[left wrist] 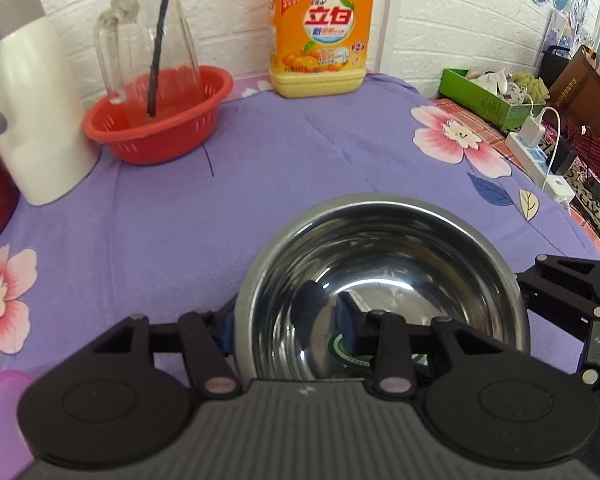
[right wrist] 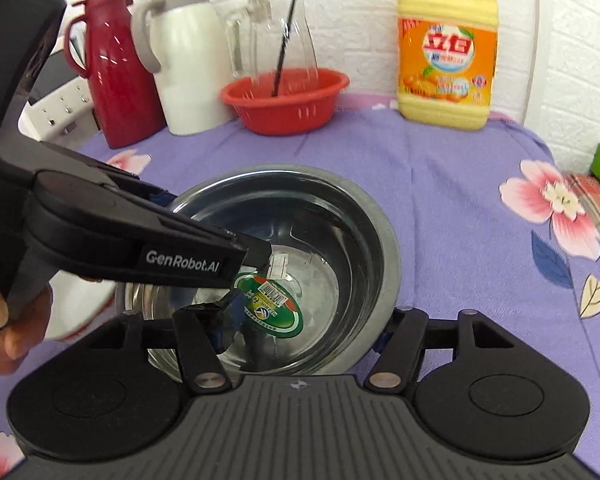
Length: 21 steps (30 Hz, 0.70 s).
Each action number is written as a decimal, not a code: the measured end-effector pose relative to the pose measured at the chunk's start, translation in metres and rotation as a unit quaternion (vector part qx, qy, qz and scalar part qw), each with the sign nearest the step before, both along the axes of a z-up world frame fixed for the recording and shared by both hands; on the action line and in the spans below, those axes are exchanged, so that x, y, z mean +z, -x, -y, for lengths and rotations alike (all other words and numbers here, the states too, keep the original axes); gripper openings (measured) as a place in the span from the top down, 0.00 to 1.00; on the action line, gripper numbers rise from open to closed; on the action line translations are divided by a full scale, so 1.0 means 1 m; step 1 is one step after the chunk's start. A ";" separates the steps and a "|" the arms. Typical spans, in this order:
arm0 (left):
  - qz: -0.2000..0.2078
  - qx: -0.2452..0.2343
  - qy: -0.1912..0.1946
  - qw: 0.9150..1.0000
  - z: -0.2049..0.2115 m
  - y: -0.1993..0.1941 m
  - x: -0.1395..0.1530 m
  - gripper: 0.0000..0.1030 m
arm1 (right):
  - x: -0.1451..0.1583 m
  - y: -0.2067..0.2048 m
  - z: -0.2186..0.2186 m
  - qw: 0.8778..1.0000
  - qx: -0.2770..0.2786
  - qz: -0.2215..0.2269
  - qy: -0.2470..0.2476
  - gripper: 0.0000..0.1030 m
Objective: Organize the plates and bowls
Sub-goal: 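Lift the steel bowl with the left gripper toward the white bowl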
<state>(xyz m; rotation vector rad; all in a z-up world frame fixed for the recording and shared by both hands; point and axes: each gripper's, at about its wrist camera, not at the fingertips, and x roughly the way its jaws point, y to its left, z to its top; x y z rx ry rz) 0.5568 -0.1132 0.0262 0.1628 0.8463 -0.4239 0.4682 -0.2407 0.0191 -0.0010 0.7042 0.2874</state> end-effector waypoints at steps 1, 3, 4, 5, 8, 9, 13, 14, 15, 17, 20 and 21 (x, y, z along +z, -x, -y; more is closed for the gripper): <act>0.003 0.005 0.001 1.000 -0.002 0.006 0.003 0.65 | 0.003 0.003 0.000 1.000 0.003 0.004 0.001 0.00; 0.007 0.017 0.010 1.000 -0.011 0.018 0.009 0.66 | 0.009 0.010 -0.003 1.000 0.011 0.015 0.006 0.00; 0.007 0.025 0.015 1.000 -0.016 0.024 0.012 0.66 | 0.011 0.014 -0.007 1.000 0.016 0.019 0.011 0.00; 0.005 0.033 0.020 0.999 -0.023 0.031 0.016 0.66 | 0.013 0.017 -0.011 0.999 0.024 0.022 0.016 0.00; 0.005 0.045 0.028 0.999 -0.039 0.058 0.024 0.66 | 0.016 0.034 -0.023 0.999 0.042 0.023 0.010 0.00; 0.007 0.047 0.028 0.998 -0.043 0.066 0.026 0.66 | 0.016 0.042 -0.026 0.999 0.049 0.021 0.005 0.00; 0.011 0.046 0.035 0.998 -0.049 0.113 0.029 0.65 | 0.018 0.080 -0.035 0.998 0.064 0.011 0.002 0.00; 0.010 0.042 0.038 0.998 -0.049 0.124 0.027 0.64 | 0.017 0.091 -0.037 0.998 0.063 0.011 0.006 0.00; 0.008 0.038 0.038 0.999 -0.048 0.137 0.024 0.64 | 0.017 0.103 -0.039 0.998 0.062 0.011 0.010 0.00; -0.002 0.030 0.040 0.999 -0.045 0.158 0.014 0.63 | 0.014 0.125 -0.040 0.998 0.057 0.008 0.015 0.00; -0.025 0.015 0.053 0.998 -0.042 0.189 -0.003 0.63 | 0.007 0.154 -0.037 0.999 0.044 0.001 0.021 0.00; -0.032 0.012 0.057 0.998 -0.041 0.196 -0.007 0.63 | 0.003 0.163 -0.037 0.999 0.042 -0.003 0.024 0.00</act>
